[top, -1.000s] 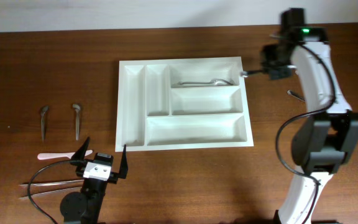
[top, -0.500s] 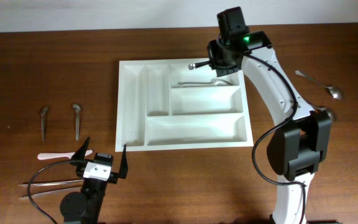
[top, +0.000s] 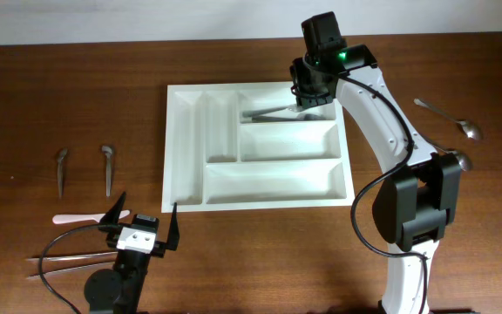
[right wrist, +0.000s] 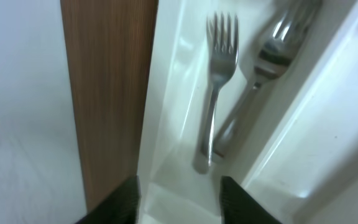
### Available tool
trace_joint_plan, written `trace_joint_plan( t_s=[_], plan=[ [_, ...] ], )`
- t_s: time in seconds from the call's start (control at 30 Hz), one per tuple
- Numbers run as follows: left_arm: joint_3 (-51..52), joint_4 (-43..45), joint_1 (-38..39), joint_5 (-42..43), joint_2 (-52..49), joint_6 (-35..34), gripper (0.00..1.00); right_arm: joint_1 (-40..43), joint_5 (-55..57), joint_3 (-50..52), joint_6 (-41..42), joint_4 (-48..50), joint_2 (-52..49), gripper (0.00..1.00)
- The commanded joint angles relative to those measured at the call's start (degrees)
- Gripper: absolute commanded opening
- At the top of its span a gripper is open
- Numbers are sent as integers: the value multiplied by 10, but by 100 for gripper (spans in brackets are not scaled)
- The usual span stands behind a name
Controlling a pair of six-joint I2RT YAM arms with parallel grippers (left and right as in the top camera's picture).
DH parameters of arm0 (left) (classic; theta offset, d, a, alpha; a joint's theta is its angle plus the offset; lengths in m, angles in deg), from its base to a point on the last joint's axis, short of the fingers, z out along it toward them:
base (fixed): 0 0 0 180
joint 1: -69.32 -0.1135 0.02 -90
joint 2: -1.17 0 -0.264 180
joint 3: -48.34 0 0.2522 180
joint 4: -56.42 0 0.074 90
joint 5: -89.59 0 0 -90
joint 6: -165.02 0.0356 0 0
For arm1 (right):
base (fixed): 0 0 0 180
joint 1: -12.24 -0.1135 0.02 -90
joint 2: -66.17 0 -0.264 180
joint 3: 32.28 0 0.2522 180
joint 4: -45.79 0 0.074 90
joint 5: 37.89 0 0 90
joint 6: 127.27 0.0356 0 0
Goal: Pack container
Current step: 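Carry the second fork into the top-right compartment and lower it, then release the fork and grasp a silver spoon with the right gripper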
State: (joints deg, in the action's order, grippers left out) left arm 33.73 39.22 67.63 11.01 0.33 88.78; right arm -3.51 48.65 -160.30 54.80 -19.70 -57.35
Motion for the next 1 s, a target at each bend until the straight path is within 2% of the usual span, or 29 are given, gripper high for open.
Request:
trace_joint_plan(
  t_s=[0.0,0.17,0.27,0.4,0.63,0.73,0.97],
  plan=[
    [4,0,-3,8,2,5,99,12,31,-10,-31,1,-8,54],
    [4,0,-3,8,2,5,99,82,30,-11,-126,-20,-3,83],
    [4,0,-3,8,2,5,99,151,28,-12,-137,-79,0,99],
    [4,0,-3,8,2,5,99,252,5,-12,-137,-141,0,99],
    [3,0,-3,8,2,5,99,381,-38,-7,-154,-148,0,99],
    [4,0,-3,8,2,5,99,402,-29,-2,-154,-148,-7,99],
    [4,0,-3,8,2,5,99,388,57,-2,-140,-161,-38,99]
  ],
)
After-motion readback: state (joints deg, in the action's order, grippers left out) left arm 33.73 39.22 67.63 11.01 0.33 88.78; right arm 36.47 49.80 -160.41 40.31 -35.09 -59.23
